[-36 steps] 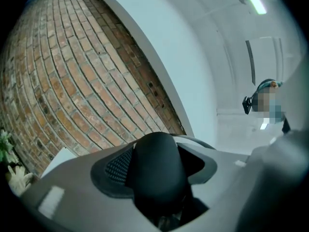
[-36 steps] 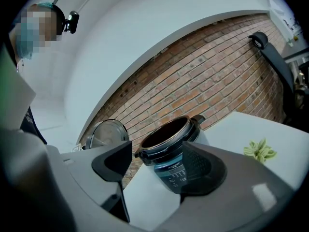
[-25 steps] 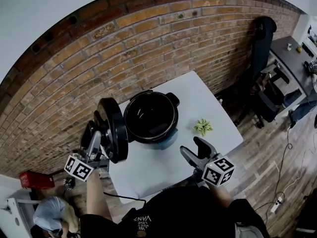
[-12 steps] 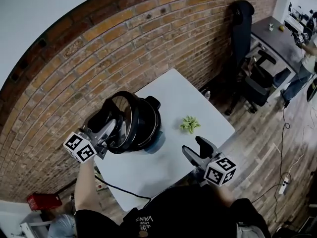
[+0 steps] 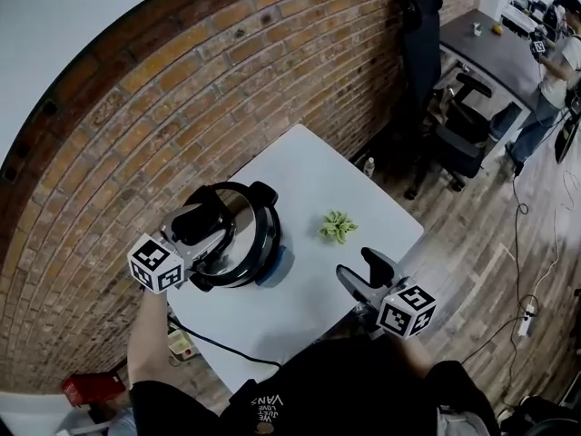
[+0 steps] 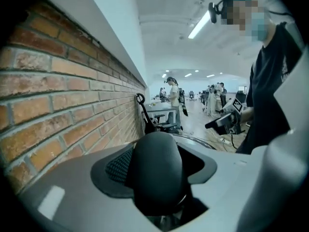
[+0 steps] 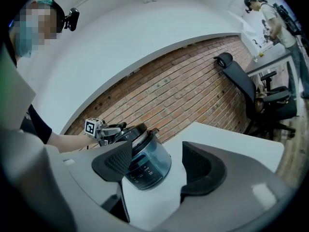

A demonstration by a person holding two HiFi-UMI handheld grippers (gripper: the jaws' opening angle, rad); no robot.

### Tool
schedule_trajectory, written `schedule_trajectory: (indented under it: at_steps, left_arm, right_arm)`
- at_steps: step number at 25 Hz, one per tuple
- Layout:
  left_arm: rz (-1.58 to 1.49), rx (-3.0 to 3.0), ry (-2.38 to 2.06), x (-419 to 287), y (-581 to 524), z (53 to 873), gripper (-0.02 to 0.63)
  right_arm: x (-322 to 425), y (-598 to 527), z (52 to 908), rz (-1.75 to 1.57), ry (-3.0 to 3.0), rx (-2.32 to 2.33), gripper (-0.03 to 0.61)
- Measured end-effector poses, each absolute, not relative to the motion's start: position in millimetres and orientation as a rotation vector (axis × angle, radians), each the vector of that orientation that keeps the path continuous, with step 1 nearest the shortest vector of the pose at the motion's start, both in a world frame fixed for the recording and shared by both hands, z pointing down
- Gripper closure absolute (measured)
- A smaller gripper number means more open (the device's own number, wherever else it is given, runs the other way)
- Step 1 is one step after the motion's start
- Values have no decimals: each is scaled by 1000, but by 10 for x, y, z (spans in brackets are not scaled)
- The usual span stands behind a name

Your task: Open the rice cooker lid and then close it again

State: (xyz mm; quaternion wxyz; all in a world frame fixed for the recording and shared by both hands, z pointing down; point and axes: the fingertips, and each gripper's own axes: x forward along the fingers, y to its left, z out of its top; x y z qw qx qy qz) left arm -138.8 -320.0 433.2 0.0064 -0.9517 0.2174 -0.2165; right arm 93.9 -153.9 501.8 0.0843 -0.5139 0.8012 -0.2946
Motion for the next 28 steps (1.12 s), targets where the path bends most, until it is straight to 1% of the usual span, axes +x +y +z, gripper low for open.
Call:
schedule_trajectory:
  at_steps: [6,13,19,28]
  left_arm:
    - [-802,-2902,504,-1236,-3168,4472,336]
    - [-778,-2898,398,-1254,-3132,4483,336]
    - [-815,-2888,259,-1202,-3105,4612,336]
    - [-771,-2897,257,-1208,-3112,4597,334]
  right_arm:
    - [937,-1580,5064,-892,2397,-1539,263]
    - [928,-1621,5104,-906,2410,-1550,264]
    - [816,-1692,5096,-914,2431,-1530,264]
    - [759,-1715,5121,-922,2424,-1536,264]
